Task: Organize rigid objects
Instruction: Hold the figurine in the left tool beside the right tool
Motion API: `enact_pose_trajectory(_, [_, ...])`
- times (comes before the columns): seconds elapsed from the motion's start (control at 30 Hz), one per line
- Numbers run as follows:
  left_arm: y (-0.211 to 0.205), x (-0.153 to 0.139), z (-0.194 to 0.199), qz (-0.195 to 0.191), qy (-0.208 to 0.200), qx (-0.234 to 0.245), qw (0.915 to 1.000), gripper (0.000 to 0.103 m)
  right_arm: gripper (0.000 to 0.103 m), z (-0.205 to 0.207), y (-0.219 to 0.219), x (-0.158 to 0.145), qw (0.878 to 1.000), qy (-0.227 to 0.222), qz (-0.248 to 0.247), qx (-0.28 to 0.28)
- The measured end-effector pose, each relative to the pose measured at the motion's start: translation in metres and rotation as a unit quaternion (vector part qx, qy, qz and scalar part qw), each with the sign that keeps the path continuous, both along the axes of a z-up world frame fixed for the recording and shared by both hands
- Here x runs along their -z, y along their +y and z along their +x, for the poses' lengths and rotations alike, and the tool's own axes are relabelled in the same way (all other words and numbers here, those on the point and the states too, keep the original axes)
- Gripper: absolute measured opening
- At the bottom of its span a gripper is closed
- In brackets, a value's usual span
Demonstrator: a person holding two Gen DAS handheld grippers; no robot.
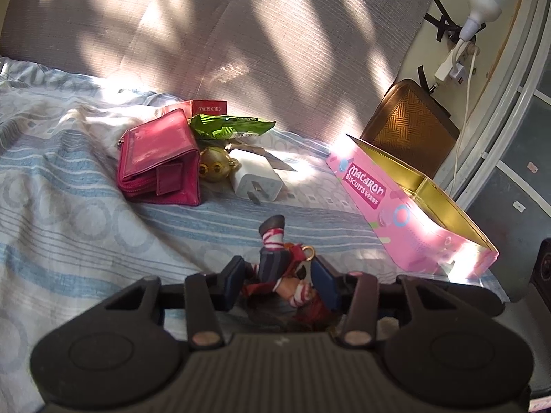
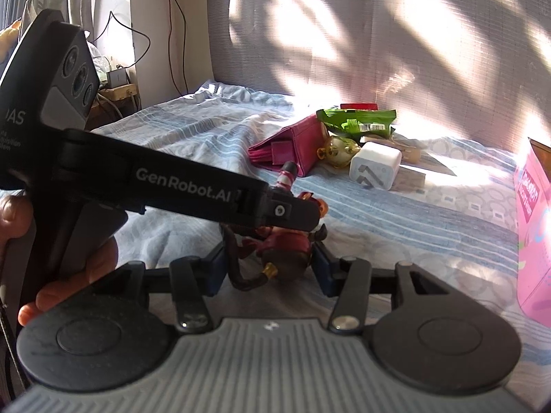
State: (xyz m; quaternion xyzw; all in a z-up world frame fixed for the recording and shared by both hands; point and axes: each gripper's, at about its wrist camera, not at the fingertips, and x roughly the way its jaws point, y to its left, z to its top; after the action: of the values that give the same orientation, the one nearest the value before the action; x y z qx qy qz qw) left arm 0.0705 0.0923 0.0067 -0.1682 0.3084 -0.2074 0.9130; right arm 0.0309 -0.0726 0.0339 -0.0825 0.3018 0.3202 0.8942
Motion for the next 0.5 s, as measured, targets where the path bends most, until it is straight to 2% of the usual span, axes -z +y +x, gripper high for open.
enact_pose_trajectory(0.5, [-0.0021,0.0005,-0.0002,0.006,-0.001,0.002,1.0000,0.039,0.054,0.0009,-0.0011,-0.0003,1.000,0.000,0.002,0.003])
